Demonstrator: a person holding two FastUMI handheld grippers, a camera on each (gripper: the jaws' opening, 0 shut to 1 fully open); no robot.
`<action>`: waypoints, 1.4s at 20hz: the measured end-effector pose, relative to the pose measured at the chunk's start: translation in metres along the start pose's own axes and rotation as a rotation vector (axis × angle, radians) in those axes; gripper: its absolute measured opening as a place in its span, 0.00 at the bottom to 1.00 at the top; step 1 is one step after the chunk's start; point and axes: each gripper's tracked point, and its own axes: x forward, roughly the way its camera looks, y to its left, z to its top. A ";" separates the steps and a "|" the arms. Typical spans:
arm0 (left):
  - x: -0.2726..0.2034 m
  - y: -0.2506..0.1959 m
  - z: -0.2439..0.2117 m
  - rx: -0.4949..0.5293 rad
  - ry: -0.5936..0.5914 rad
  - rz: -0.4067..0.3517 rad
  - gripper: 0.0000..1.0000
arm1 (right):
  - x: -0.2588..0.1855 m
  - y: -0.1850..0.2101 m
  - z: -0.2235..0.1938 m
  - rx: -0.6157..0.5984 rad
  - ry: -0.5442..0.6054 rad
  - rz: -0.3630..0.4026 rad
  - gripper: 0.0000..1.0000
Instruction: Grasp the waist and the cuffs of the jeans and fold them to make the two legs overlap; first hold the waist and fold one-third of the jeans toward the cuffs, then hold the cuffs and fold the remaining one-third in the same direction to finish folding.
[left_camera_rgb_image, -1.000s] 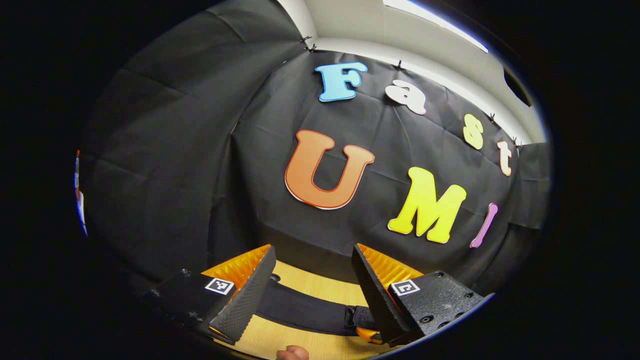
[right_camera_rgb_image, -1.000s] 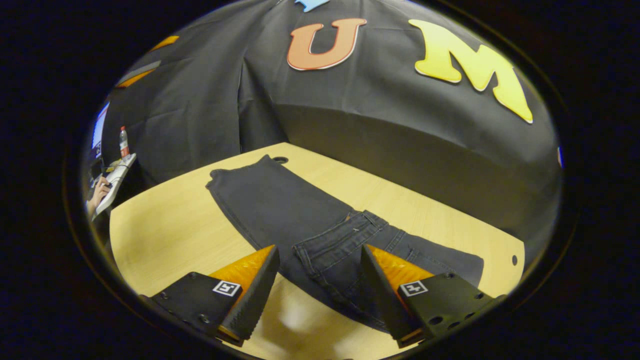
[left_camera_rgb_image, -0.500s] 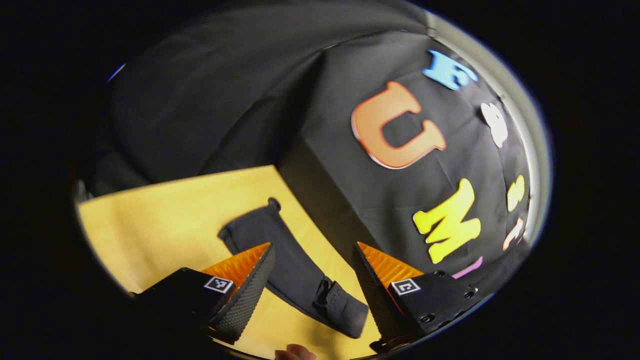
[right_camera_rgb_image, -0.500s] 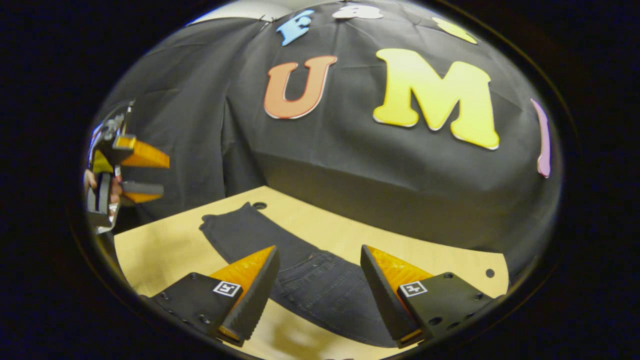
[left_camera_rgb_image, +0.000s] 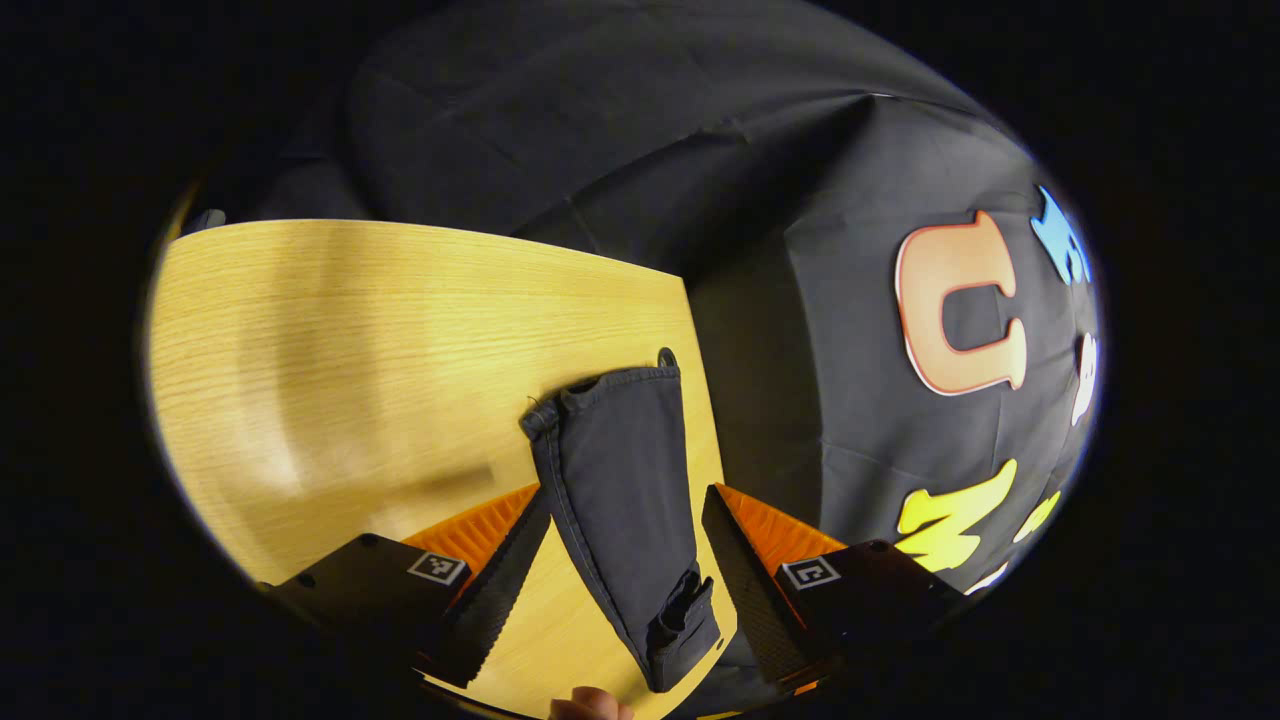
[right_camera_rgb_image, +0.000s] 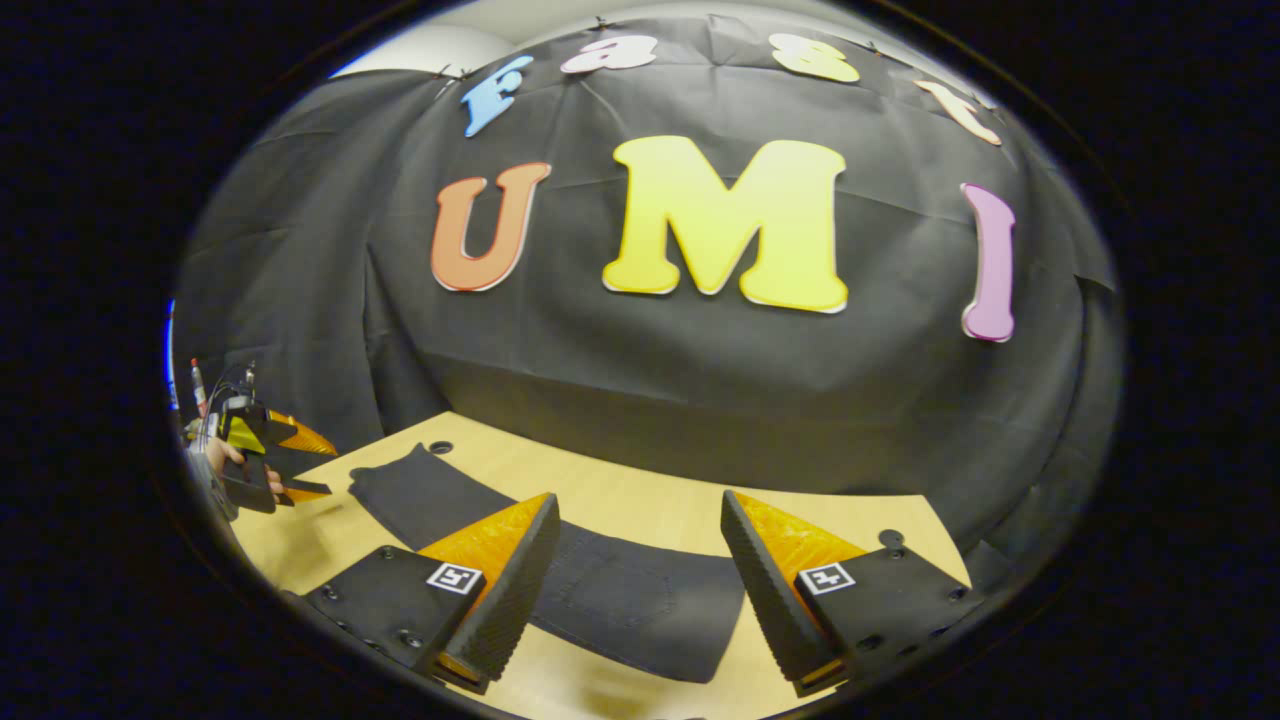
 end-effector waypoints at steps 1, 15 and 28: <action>0.007 0.008 0.003 0.003 -0.002 0.031 0.99 | -0.004 -0.012 0.002 0.010 0.000 -0.026 0.99; 0.061 0.011 0.018 -0.141 -0.013 0.035 0.99 | -0.017 -0.086 -0.011 0.126 0.051 -0.176 0.99; 0.094 0.019 0.010 -0.184 -0.021 0.095 0.07 | -0.024 -0.120 -0.013 0.139 0.061 -0.228 0.99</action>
